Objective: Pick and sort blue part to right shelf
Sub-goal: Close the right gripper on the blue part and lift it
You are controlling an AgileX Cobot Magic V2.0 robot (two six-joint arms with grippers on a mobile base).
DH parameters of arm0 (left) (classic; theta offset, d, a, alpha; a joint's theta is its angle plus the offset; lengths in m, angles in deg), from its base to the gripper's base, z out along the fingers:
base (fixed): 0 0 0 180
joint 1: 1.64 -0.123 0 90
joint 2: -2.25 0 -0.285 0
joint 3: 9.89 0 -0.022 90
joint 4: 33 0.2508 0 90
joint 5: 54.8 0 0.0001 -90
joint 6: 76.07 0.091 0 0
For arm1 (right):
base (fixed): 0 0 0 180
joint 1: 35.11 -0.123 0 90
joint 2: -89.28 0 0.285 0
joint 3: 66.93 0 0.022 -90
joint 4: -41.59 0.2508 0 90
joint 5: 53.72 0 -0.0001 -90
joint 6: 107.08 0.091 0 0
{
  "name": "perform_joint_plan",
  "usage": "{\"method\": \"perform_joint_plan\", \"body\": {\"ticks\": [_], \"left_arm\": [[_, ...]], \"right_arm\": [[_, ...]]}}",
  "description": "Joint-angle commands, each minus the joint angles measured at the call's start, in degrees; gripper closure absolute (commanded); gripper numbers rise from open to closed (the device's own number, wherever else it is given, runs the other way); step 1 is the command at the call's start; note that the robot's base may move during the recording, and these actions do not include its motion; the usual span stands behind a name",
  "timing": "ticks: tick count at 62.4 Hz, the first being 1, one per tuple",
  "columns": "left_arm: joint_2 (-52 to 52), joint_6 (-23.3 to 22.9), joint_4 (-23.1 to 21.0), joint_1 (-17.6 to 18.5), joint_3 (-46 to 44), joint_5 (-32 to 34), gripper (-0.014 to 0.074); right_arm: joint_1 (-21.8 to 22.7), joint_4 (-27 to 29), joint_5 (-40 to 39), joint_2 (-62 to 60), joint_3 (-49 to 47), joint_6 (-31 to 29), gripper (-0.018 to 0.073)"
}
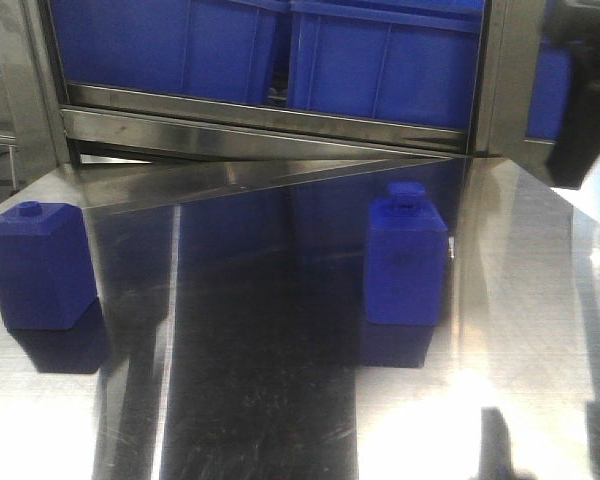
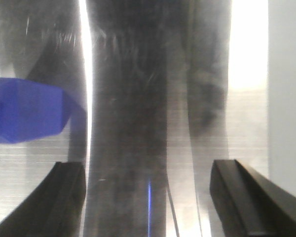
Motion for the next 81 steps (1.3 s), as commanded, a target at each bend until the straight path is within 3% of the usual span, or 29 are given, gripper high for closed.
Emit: {"method": "perform_joint_plan", "body": {"ticks": [1,9,23,38,81], "left_arm": [[-1.3,-0.6,0.0,-0.1,1.4,5.1,0.0462],[-1.3,-0.6,0.0,-0.1,1.4,5.1,0.0462],[-1.3,-0.6,0.0,-0.1,1.4,5.1,0.0462],[-1.3,-0.6,0.0,-0.1,1.4,5.1,0.0462],[-1.3,-0.6,0.0,-0.1,1.4,5.1,0.0462]], "right_arm": [[-2.0,-0.9,3.8,3.4,-6.9,2.2,-0.0037],[-5.3,-0.9,6.3,9.0,-14.0,3.2,-0.0037],[-10.5,-3.2,10.1,16.1,-22.2,11.4,-0.0037],[-13.8,-4.1,12.7,21.9,-27.3,11.4,-0.0037],[-13.7,-2.8,8.3,28.8,-27.6,13.6,-0.0037]]}}
